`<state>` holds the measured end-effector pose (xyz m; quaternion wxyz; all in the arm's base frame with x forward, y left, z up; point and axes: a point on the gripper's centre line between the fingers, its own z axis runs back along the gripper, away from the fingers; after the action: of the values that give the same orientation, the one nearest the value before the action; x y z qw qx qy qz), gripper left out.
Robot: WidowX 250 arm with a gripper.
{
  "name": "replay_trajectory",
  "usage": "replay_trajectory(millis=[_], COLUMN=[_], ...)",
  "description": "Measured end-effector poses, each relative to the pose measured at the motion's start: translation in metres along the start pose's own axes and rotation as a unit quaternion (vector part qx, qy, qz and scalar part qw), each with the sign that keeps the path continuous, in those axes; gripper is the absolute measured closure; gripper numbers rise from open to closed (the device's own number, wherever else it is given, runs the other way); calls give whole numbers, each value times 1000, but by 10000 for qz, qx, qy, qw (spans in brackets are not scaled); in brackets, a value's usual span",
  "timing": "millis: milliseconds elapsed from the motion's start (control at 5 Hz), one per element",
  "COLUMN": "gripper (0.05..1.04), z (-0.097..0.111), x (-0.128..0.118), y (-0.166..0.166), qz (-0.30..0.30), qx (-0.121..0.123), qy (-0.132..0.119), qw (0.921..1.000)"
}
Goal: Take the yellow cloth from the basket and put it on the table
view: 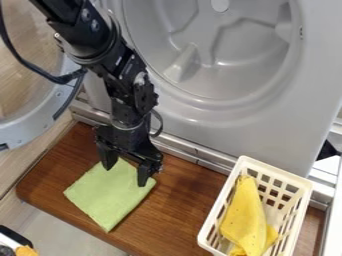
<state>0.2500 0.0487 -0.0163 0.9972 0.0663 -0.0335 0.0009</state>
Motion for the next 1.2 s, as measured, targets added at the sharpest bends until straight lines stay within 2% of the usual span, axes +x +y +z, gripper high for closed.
replay_trajectory(millis=[200, 400, 600, 800, 1000, 1200], gripper=[83, 83, 83, 83, 83, 83], z=[-4, 2, 41, 76, 75, 58], x=[-3, -1, 17, 22, 22, 20], y=[-2, -17, -41, -79, -112, -144], qz=[5, -115, -387, -635, -728, -860], qx=[-34, -229, -296, -495, -651, -511], qy=[100, 138, -328, -619, -646, -448], qw=[9999, 9996, 9983, 9948, 9931, 9940])
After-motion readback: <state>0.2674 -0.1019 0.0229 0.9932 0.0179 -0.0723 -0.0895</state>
